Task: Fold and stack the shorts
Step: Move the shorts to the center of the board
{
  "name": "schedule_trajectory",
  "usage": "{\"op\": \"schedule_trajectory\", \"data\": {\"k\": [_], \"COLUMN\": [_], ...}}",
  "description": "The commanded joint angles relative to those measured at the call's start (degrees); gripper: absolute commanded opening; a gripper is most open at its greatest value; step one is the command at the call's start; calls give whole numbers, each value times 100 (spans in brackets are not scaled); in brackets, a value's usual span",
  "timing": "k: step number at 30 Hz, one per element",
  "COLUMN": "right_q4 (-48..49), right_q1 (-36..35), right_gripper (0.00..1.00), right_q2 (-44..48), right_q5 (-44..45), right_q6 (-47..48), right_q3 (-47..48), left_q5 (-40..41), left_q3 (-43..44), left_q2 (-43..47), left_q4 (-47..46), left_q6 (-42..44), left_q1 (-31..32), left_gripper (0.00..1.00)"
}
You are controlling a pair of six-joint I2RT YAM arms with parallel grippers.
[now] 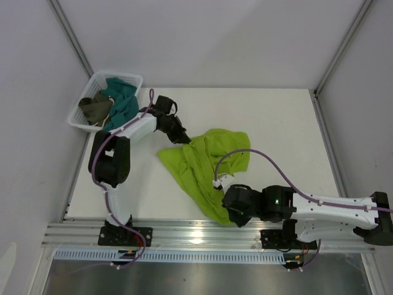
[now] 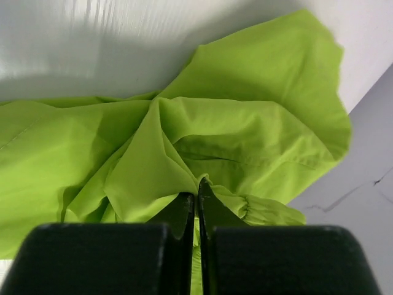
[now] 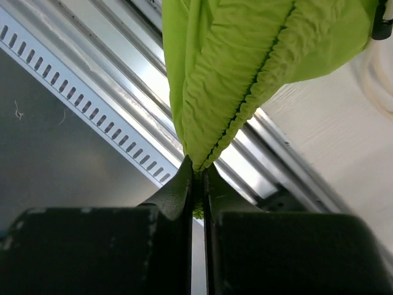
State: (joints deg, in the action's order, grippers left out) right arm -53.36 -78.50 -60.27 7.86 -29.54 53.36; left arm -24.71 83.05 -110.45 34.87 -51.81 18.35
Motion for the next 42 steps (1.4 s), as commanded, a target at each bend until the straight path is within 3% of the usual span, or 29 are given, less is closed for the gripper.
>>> {"op": "schedule_trajectory", "data": {"k": [1, 2, 3, 4, 5, 6, 7, 13, 19, 26, 34, 37, 42], "right_q4": [404, 501, 537, 546, 564, 573, 608, 1003, 1188, 1118, 1188, 1197, 1241], "right_q1": [-657, -745, -815, -894, -930, -965, -1044, -1097, -1089, -948, -948, -957, -957], "right_gripper": [0, 0, 0, 0, 0, 0, 0, 0, 0, 0, 0, 0, 0], "right_q2": [506, 542, 525, 473, 316, 218, 130, -73, 322, 630, 631, 639, 639], "right_q5": [109, 137, 172, 224, 216, 242, 277, 321, 550, 594, 524, 524, 480], "right_q6": [-1481, -1598, -1686, -1748, -1757, -1757, -1748, -1678, -1642, -1625, -1625, -1634, -1669], "right_q3": [-686, -800, -932, -950, -977, -977, -986, -1073, -1258, -1434, -1452, -1460, -1478], "left_q5": [-16, -8, -8, 10, 19, 45, 45, 554, 1292, 2444, 3279, 3253, 3034], "left_q3": [423, 458, 484, 572, 633, 825, 1010, 2424, 3454, 3772, 3904, 3588, 3569], "left_q2": [-64, -47, -38, -12, 32, 33, 50, 138, -46, -301, -855, -829, -1179], "left_q4": [55, 55, 98, 168, 343, 501, 668, 2074, 2963, 3877, 4256, 4072, 3825], "left_q6": [198, 250, 285, 320, 373, 400, 409, 733, 1233, 1534, 1604, 1578, 1507], "left_q1": [-33, -33, -33, -33, -42, -42, -42, 318, 1196, 2347, 2665, 2665, 2683], "left_gripper": [2, 6, 16, 44, 60, 90, 98, 99, 99, 99, 92, 79, 75]}}
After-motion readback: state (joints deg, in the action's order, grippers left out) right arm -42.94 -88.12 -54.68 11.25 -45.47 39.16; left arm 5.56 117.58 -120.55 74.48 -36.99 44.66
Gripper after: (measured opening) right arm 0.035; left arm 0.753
